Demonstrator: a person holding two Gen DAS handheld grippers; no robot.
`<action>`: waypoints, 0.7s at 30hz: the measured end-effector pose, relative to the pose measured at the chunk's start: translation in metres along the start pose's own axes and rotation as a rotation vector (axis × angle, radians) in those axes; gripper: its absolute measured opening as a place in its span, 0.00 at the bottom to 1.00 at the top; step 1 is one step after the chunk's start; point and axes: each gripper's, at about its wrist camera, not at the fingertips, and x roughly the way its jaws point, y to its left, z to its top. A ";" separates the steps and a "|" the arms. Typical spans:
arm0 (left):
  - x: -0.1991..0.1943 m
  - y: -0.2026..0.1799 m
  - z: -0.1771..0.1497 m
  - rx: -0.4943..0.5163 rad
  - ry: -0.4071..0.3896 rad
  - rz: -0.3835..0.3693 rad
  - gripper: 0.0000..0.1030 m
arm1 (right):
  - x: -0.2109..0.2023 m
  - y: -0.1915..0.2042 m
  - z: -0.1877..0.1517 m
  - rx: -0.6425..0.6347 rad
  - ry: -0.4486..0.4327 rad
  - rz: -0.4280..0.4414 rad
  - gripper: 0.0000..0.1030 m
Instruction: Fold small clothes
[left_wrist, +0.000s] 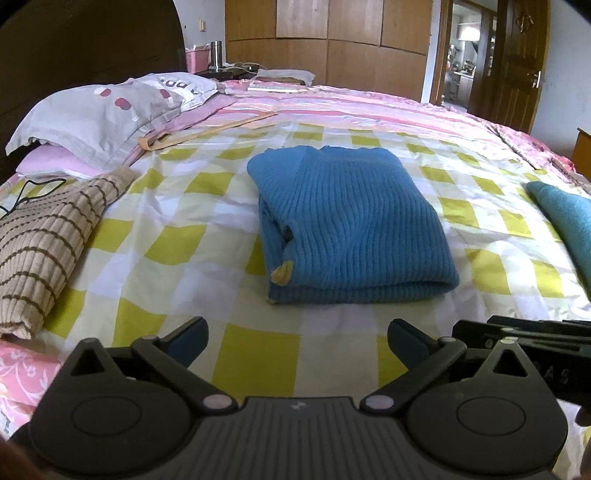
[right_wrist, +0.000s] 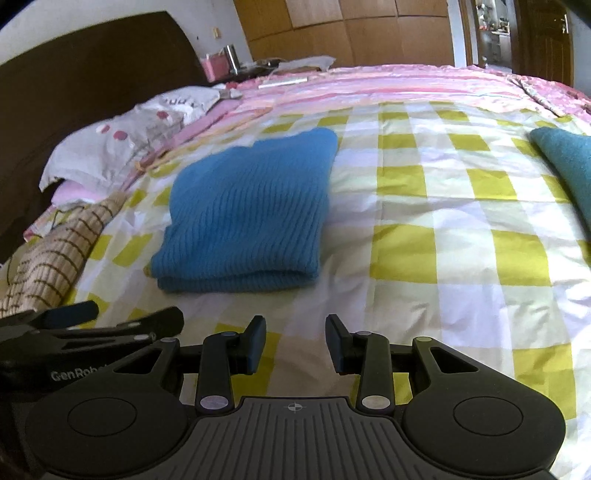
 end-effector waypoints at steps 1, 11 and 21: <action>0.000 0.000 0.000 0.004 -0.001 0.005 1.00 | 0.000 0.000 0.001 0.002 0.001 0.004 0.34; 0.002 -0.001 -0.001 0.022 -0.004 0.052 1.00 | -0.001 0.004 0.003 -0.013 -0.008 0.012 0.34; 0.002 0.000 -0.002 0.011 -0.003 0.040 1.00 | 0.001 0.003 0.003 -0.015 -0.002 0.004 0.34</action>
